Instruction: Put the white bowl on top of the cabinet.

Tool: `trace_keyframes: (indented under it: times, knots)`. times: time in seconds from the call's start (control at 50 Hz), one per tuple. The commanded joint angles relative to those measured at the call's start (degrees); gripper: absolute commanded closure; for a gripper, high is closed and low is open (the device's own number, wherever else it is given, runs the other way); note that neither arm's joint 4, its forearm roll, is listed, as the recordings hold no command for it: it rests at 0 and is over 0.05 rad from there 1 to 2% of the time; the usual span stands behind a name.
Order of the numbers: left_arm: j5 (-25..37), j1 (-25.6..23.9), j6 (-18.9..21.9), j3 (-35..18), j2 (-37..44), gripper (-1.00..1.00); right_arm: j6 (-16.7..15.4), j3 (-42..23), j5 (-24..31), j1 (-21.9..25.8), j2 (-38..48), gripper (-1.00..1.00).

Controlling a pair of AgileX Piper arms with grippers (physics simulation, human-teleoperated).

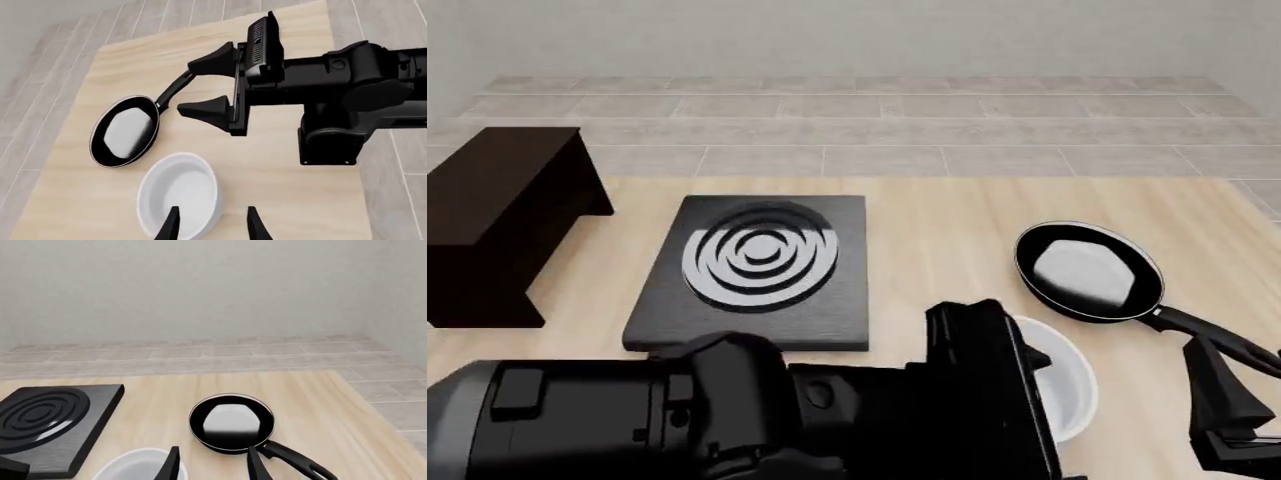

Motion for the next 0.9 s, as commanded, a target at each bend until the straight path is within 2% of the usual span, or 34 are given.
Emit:
trace_keyframes:
  times: [0.02, 0.12, 0.32, 0.9]
  knots:
    - [2.1, -2.3, 1.0, -4.2, 5.6, -1.0, 0.1, 0.0, 0.2, 0.0, 0.0, -1.0]
    - [3.0, -2.9, 3.4, -5.1, 7.5, -1.0, 0.1, 0.0, 0.2, 0.1, 0.0, -1.0]
    - [3.4, -0.8, 7.1, -5.4, 10.4, -1.0, 0.1, 0.0, 0.3, 0.0, 0.0, -1.0]
    - [0.5, 2.7, 7.9, -5.3, 18.7, -1.0, 0.4, 0.0, 0.6, -0.4, 0.0, -1.0]
